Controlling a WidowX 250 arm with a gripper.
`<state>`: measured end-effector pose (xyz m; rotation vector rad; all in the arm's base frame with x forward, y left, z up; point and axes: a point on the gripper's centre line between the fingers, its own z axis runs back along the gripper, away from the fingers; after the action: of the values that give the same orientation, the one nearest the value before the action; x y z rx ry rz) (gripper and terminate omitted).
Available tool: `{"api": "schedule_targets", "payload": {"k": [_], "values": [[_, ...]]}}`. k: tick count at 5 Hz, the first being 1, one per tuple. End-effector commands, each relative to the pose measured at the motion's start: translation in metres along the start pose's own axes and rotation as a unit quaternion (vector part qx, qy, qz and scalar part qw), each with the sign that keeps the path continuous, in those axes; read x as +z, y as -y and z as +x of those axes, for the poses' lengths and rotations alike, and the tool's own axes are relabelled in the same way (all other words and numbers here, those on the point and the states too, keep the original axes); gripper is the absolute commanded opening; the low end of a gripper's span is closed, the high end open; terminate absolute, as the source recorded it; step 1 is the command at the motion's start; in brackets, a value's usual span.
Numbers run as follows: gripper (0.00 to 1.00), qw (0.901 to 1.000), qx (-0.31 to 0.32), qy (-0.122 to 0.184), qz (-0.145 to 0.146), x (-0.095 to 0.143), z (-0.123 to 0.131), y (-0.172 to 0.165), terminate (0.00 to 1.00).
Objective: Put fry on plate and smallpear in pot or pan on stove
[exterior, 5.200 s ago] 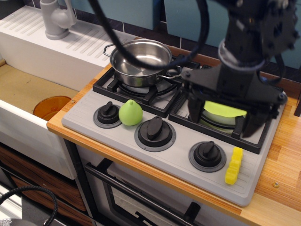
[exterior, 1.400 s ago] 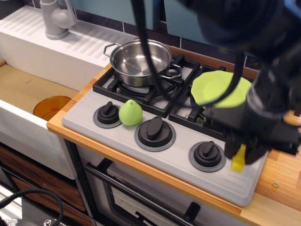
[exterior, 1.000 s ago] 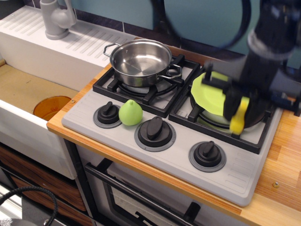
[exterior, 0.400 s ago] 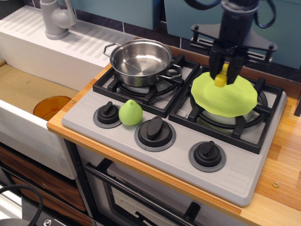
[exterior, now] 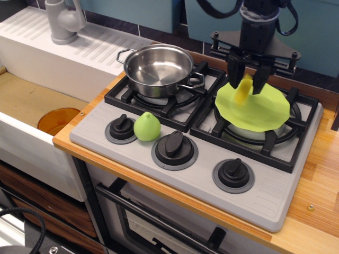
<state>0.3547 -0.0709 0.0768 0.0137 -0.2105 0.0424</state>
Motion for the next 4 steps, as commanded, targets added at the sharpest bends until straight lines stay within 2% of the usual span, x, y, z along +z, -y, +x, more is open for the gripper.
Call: {"api": "schedule_targets", "payload": {"k": [1,3,4], "values": [[1.0,0.9999,0.009,0.01,-0.007,0.017,0.001,0.014,0.0],[1.0,0.9997,-0.017,-0.017,-0.006,0.042,0.0,-0.005,0.0],[1.0,0.9997,-0.017,-0.017,-0.006,0.042,0.0,-0.005,0.0]]}}
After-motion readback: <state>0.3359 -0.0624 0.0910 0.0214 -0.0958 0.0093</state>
